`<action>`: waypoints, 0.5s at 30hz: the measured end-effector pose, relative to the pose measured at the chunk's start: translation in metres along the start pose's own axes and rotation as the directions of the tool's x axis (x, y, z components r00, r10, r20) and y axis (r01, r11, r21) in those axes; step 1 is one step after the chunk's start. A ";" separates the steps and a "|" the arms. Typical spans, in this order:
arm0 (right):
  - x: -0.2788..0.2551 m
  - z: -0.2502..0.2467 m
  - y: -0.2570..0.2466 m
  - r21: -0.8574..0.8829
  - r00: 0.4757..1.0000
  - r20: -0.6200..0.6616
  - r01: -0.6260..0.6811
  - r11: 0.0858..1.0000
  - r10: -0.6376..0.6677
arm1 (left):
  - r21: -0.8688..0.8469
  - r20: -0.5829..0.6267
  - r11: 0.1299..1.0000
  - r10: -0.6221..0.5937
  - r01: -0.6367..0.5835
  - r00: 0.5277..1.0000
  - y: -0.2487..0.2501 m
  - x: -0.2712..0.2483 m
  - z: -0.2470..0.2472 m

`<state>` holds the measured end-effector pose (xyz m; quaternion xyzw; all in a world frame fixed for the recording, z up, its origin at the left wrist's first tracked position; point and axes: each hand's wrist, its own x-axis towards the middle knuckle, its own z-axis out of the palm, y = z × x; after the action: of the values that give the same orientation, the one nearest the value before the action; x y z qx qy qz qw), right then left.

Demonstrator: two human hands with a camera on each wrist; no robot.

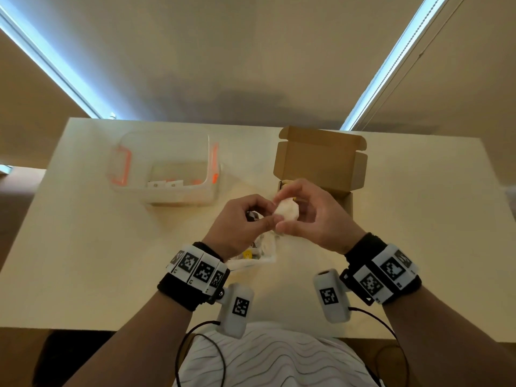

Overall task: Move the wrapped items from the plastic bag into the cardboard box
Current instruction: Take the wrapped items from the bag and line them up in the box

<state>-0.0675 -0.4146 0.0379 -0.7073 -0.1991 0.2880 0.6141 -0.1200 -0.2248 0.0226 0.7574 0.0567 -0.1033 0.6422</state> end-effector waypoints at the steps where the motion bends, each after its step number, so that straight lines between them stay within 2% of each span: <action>1: -0.001 0.001 0.003 -0.019 0.999 -0.047 -0.029 0.999 0.028 | -0.008 -0.045 1.000 -0.002 0.002 0.999 -0.002 0.000 0.001; 4: 0.000 0.003 0.013 -0.130 0.972 -0.212 -0.130 0.983 0.101 | -0.028 -0.148 0.999 -0.021 0.017 0.989 -0.011 0.003 0.006; 7: 0.002 0.001 0.020 -0.111 0.946 -0.254 -0.234 0.966 0.200 | -0.056 -0.205 0.995 -0.091 0.081 0.974 -0.021 0.006 0.012; 10: 0.016 -0.023 0.036 -0.108 0.875 -0.397 -0.346 0.932 0.279 | -0.174 -0.267 0.966 -0.232 0.189 0.935 -0.035 0.009 0.010; 12: 0.031 -0.043 0.054 -0.125 0.847 -0.396 -0.432 0.893 0.354 | -0.233 -0.275 0.941 -0.304 0.243 0.912 -0.044 0.006 0.005; 15: 0.054 -0.058 0.086 -0.136 0.825 -0.296 -0.536 0.833 0.482 | -0.259 -0.272 0.919 -0.363 0.296 0.891 -0.055 -0.003 -0.002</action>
<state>0.0052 -0.4387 -0.0511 -0.8266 0.0471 0.3279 0.4550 -0.1350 -0.2134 -0.0294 0.6709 0.2970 -0.0827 0.6745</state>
